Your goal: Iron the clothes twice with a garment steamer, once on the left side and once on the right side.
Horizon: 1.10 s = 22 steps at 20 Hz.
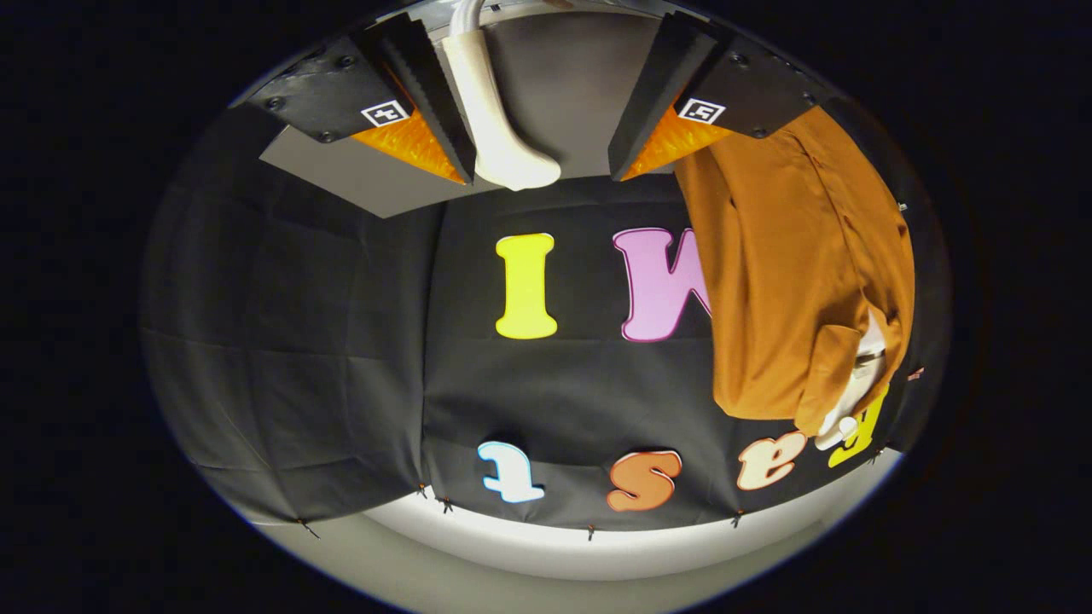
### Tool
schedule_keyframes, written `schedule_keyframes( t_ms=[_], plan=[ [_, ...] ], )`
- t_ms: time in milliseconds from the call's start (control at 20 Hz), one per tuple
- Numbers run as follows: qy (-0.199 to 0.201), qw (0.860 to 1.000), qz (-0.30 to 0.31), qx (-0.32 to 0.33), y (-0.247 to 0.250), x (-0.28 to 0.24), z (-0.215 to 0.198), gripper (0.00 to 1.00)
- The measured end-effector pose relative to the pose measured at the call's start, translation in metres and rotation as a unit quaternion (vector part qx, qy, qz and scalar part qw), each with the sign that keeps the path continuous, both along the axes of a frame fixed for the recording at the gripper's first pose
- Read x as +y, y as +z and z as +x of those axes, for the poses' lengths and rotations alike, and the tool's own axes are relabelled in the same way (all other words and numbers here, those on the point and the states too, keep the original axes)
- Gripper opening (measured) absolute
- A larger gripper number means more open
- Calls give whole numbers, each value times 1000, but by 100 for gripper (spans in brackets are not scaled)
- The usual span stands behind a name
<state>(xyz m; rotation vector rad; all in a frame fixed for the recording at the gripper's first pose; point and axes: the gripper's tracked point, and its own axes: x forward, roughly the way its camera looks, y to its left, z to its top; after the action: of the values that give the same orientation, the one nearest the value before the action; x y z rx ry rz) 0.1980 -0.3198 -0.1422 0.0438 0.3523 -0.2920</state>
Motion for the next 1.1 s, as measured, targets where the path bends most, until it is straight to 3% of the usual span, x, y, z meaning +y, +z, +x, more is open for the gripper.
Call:
schedule_keyframes(
  t_ms=[300,700,850,950,1100],
  plan=[
    [-14,995,22,93,-63,-38,21,98],
    [-26,975,47,216,-132,-58,30,96],
    [-24,967,56,248,-151,-59,26,79],
    [-17,967,56,249,-150,-57,26,52],
    [-8,970,70,232,-144,-55,28,46]
  ],
)
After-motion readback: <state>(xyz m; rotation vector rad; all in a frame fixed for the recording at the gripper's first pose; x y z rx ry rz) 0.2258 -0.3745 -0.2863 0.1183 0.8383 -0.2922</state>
